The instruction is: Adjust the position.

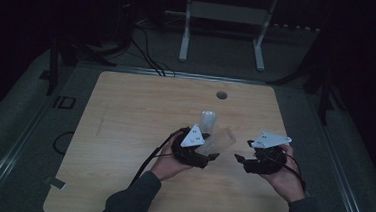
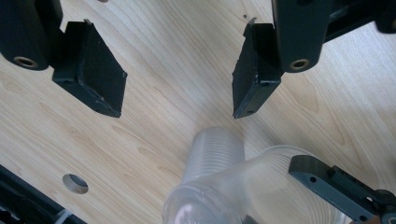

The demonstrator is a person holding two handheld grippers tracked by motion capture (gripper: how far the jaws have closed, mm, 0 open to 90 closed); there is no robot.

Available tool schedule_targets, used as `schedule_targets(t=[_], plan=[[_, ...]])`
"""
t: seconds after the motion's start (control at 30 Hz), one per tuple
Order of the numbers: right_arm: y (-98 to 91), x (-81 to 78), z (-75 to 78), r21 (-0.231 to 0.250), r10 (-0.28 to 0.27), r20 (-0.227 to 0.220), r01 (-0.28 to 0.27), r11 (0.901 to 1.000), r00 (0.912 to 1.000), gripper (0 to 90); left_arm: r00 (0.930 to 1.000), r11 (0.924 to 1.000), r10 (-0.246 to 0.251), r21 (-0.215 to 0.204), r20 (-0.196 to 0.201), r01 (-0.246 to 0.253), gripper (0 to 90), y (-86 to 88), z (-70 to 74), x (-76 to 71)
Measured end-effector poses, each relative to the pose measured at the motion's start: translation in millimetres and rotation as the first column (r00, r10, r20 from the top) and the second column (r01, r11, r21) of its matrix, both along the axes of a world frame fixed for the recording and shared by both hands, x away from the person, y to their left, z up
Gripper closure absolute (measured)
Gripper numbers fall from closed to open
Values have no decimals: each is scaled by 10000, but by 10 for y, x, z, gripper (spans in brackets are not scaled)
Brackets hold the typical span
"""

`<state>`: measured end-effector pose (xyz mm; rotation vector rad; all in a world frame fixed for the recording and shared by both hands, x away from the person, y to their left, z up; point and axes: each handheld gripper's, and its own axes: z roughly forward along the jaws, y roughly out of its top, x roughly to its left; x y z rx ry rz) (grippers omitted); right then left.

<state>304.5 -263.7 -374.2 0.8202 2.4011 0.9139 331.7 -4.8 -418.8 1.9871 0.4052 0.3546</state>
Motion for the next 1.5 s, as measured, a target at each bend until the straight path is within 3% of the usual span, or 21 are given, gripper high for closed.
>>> schedule_targets(t=[0.33,0.83,1.03,1.37,1.5], plan=[[40,16,33,-427,390,-38,-391,9983,9992,367,9997,9993,-166,345,-177,172,294,-13,-32,6],[66,49,72,-1244,1078,-322,-1110,9860,9937,376,9990,9935,-414,1053,-138,426,294,-10,-62,7],[95,62,83,-1587,1692,-431,-1740,9719,9846,384,9974,9878,-725,1382,36,714,294,9,-73,-4],[107,110,113,-1923,2130,-772,-2241,9554,9740,386,9942,9793,-1042,1771,268,978,294,8,-93,-37],[126,123,120,-2187,2370,-991,-2535,9423,9664,385,9926,9748,-1176,1944,312,1094,294,-4,-101,-53]])
